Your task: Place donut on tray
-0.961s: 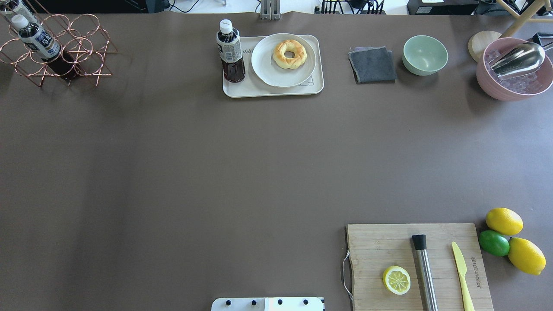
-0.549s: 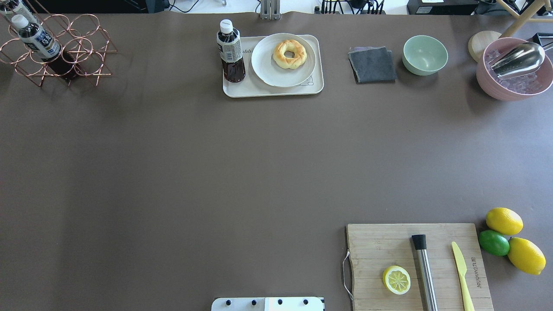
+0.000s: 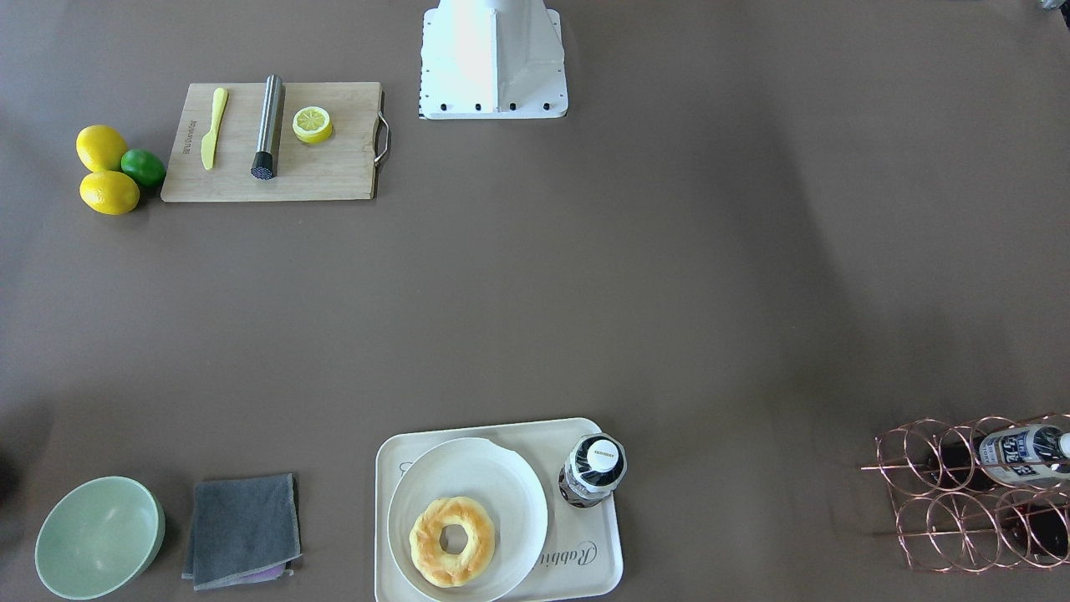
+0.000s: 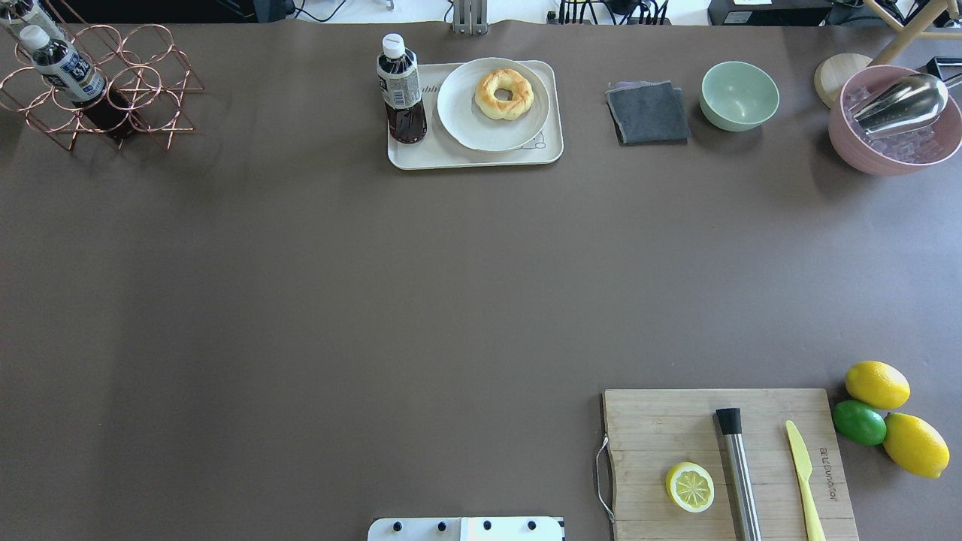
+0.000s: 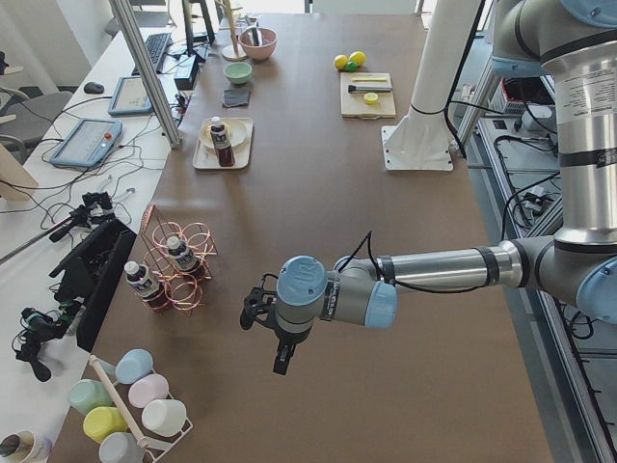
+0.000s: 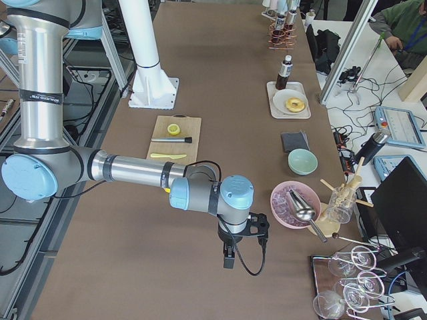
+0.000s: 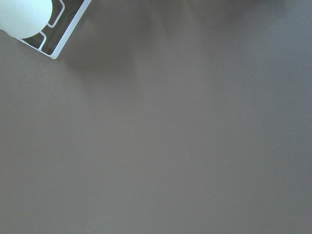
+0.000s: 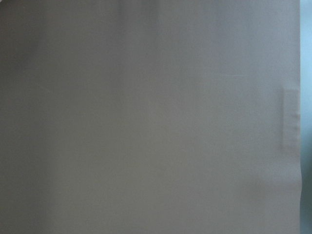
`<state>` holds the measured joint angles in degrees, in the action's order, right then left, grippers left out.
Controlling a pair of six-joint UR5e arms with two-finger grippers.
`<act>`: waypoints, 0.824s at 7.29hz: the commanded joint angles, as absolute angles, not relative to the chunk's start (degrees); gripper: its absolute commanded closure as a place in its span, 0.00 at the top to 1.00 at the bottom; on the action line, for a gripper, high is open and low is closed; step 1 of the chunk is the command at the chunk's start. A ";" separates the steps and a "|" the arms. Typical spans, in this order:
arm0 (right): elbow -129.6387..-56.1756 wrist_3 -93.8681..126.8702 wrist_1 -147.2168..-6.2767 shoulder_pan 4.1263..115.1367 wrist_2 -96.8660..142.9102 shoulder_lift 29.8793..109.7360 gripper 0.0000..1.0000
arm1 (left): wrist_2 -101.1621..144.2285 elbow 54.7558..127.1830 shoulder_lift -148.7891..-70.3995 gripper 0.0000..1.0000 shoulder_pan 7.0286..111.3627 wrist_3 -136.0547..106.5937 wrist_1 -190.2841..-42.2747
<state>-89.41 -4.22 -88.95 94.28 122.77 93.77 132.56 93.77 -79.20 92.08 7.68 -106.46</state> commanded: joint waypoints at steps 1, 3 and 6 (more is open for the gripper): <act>-89.21 -4.13 -89.03 94.22 122.61 93.78 1.00 | 132.71 91.76 -79.28 0.98 92.11 7.65 -106.52; -88.60 -4.22 -89.12 94.22 122.61 93.78 1.00 | 132.63 91.76 -79.54 0.98 92.11 7.65 -106.61; -88.51 -4.22 -89.03 94.22 122.78 94.74 1.00 | 132.71 91.76 -79.80 0.98 92.11 7.47 -107.58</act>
<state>-88.56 -4.22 -89.08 94.22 122.66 94.19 132.70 91.86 -79.58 92.11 7.59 -107.34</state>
